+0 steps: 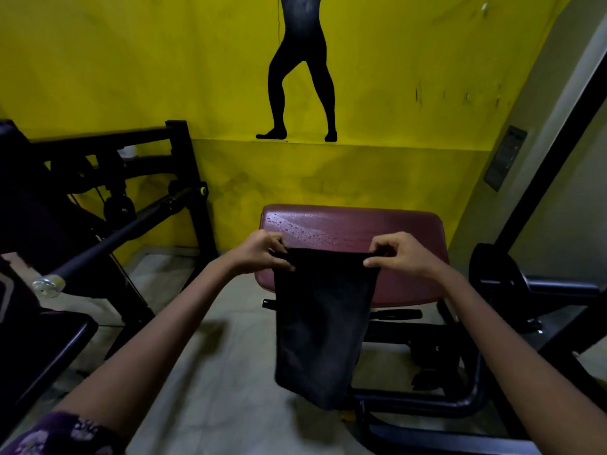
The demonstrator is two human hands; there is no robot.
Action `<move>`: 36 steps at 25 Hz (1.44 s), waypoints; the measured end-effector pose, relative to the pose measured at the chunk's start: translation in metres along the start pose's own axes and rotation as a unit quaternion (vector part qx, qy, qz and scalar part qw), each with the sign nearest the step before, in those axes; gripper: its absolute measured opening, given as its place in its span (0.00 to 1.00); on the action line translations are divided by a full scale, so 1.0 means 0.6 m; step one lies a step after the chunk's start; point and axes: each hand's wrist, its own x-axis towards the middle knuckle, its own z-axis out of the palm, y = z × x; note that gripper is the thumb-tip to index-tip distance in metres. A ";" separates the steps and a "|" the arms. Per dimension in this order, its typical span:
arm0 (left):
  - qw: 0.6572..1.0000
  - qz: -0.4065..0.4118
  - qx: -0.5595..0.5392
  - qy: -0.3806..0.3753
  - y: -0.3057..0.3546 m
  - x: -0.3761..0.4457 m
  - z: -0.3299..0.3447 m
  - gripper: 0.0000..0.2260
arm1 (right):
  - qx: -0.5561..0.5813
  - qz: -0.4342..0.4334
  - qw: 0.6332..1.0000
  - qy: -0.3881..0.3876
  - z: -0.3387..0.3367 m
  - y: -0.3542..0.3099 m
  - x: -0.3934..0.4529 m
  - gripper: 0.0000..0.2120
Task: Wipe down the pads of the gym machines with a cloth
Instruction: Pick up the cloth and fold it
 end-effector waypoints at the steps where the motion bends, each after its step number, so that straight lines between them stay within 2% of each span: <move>1: 1.000 -0.010 -0.019 0.002 -0.003 -0.003 0.001 0.07 | 0.037 0.008 0.999 -0.012 -0.008 -0.003 0.001 0.07; 5: 0.989 -0.048 -0.141 0.021 0.008 -0.012 0.008 0.07 | 0.177 0.031 0.984 0.001 -0.021 -0.012 -0.007 0.06; 8: 0.979 -0.080 -0.186 0.023 0.021 -0.013 0.003 0.07 | 0.208 0.033 0.975 0.067 -0.015 -0.004 -0.010 0.11; 10: 0.978 -0.087 -0.188 0.023 0.019 -0.013 -0.001 0.07 | 0.217 0.037 0.971 0.093 -0.011 -0.003 -0.012 0.12; 13: 0.985 -0.126 -0.115 -0.002 0.011 -0.009 -0.015 0.08 | 0.212 0.045 0.970 0.106 0.003 -0.013 -0.014 0.13; 15: 0.987 -0.135 0.059 -0.062 0.024 0.001 -0.025 0.13 | 0.212 0.059 0.970 0.106 0.017 -0.026 -0.007 0.18; 16: 0.981 -0.127 0.135 -0.066 0.039 0.009 -0.025 0.17 | 0.208 0.066 0.970 0.104 0.024 -0.032 0.000 0.21; 17: 0.983 -0.101 0.142 -0.053 0.060 0.018 -0.020 0.20 | 0.203 0.071 0.971 0.103 0.033 -0.038 0.010 0.23; 20: 0.998 -0.019 0.010 -0.063 0.114 0.051 0.028 0.24 | 0.200 0.073 0.970 0.115 0.052 -0.050 0.031 0.27; 25: 0.997 0.022 -0.074 0.029 0.119 0.077 0.097 0.08 | 0.210 0.071 0.960 0.171 0.038 -0.042 0.014 0.26; 28: 0.991 0.055 -0.082 0.095 0.136 0.085 0.107 0.05 | 0.233 0.064 0.939 0.245 0.048 -0.032 -0.003 0.22; 31: 0.991 0.088 -0.038 0.091 0.156 0.098 0.107 0.04 | 0.235 0.048 0.922 0.303 0.068 -0.011 -0.018 0.15; 34: 0.990 0.097 -0.052 0.092 0.158 0.102 0.101 0.04 | 0.211 0.036 0.950 0.228 0.098 0.023 -0.030 0.11; 36: 0.987 0.084 -0.080 0.115 0.151 0.103 0.086 0.05 | 0.196 0.093 0.965 0.145 0.132 0.057 -0.042 0.08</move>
